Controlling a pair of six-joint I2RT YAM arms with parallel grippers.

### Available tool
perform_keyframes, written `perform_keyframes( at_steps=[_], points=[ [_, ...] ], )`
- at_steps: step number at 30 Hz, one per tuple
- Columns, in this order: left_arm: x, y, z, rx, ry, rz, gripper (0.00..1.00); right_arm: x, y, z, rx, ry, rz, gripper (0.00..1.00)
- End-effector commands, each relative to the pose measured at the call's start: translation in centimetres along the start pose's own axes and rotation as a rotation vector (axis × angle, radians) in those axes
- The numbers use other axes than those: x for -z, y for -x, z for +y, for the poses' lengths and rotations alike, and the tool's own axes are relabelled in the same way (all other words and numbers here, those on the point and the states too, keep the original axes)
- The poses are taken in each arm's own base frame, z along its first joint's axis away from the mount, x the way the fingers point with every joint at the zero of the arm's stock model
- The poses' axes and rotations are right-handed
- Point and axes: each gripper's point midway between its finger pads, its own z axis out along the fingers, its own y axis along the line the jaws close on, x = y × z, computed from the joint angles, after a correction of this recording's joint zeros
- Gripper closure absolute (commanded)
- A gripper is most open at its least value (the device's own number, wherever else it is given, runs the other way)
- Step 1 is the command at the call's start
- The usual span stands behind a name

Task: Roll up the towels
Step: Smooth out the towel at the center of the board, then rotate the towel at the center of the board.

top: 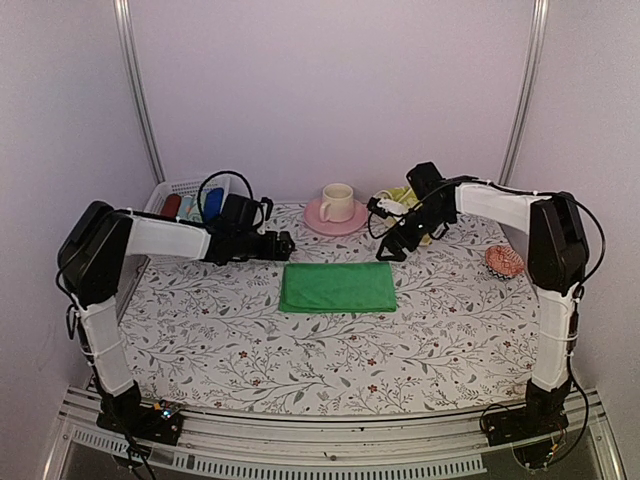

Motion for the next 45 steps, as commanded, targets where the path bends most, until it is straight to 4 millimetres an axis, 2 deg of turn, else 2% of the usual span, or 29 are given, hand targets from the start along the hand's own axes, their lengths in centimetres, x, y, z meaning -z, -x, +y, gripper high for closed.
perform_keyframes(
  at_steps=[1, 4, 10, 14, 17, 20, 25, 28, 31, 34, 36, 38, 41, 45],
  points=[
    [3.9, 1.3, 0.4, -0.013, 0.008, -0.06, 0.03, -2.4, -1.0, -4.0, 0.057, -0.281, 0.086, 0.01],
    [5.6, 0.0, 0.8, -0.009, 0.007, -0.061, 0.03, -3.4, -1.2, -4.9, 0.054, -0.331, 0.109, 0.01],
    [7.6, -3.9, 1.6, -0.011, 0.013, -0.014, 0.03, -4.8, -1.6, -6.7, 0.047, -0.428, 0.144, 0.01],
    [8.4, -5.2, 2.3, -0.024, 0.037, -0.003, 0.03, -5.7, -3.5, -7.9, 0.057, -0.491, 0.218, 0.01],
    [8.7, -5.6, 2.5, -0.028, 0.042, -0.003, 0.03, -6.3, -5.6, -8.4, 0.073, -0.52, 0.288, 0.01],
    [8.8, -5.6, 2.4, -0.032, 0.039, -0.006, 0.03, -6.1, -7.5, -8.3, 0.09, -0.54, 0.35, 0.01],
    [9.2, -5.3, 2.2, -0.042, 0.031, -0.014, 0.03, -4.1, -11.4, -5.6, 0.14, -0.481, 0.465, 0.01],
    [9.5, -5.2, 2.2, -0.044, 0.029, -0.02, 0.03, -2.8, -14.1, -3.2, 0.135, -0.404, 0.538, 0.01],
    [9.7, -5.2, 2.3, -0.045, 0.031, -0.025, 0.03, -1.5, -16.5, 0.2, 0.126, -0.302, 0.602, 0.01],
    [10.0, -5.5, 2.4, -0.042, 0.033, -0.027, 0.03, 0.1, -17.5, 4.8, 0.149, -0.185, 0.634, 0.01],
    [10.1, -5.6, 2.5, -0.041, 0.034, -0.028, 0.03, 1.2, -16.2, 7.4, 0.175, -0.129, 0.603, 0.01],
    [10.3, -5.8, 2.5, -0.04, 0.035, -0.028, 0.03, 2.7, -13.4, 8.4, 0.202, -0.126, 0.534, 0.01],
    [10.4, -5.9, 2.6, -0.037, 0.036, -0.029, 0.03, 4.1, -8.4, 6.0, 0.222, -0.257, 0.428, 0.01],
    [10.2, -5.8, 2.5, -0.046, 0.031, -0.027, 0.03, 3.7, -1.7, 2.3, 0.256, -0.409, 0.277, 0.01]
  ],
)
